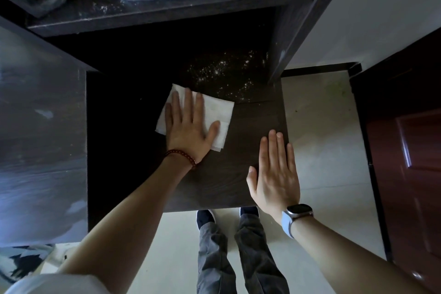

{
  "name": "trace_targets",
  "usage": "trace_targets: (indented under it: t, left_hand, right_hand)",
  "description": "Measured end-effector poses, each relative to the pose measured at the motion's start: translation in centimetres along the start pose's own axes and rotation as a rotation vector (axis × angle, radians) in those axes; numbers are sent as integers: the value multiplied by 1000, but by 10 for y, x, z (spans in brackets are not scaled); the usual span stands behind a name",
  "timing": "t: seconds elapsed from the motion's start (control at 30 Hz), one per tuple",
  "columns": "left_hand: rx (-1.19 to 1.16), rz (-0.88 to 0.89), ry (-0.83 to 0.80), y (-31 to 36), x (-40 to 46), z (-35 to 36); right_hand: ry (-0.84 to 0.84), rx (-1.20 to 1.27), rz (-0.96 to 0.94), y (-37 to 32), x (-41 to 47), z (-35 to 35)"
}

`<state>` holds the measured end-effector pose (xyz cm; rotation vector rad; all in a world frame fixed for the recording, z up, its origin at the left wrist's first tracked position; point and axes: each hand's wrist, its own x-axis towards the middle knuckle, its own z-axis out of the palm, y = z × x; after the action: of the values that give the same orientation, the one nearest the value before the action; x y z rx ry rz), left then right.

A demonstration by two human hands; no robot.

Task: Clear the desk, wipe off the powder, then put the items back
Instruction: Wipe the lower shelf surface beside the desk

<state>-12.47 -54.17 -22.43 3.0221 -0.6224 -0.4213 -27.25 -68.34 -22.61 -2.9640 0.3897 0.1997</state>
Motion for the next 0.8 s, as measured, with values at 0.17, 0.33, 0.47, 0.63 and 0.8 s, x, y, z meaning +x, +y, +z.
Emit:
trace_targets:
  t: [0.17,0.33,0.47,0.63,0.8]
  left_hand:
    - [81,247,-4,47,28,0]
    - [59,250,18,68,72,-7]
    - [-72,48,63,7,98,-20]
    - [-101,-77,100,-21,72,-17]
    - [-41,-11,52,14,77,-19]
  right_hand:
    - [1,10,8,-1,0,0]
    - [-7,13,6,0,-1,0]
    - [-23,1,4,2,1,-1]
    - [-51,8,9,0,1,-2]
    - [-28,21,-67,2,11,-10]
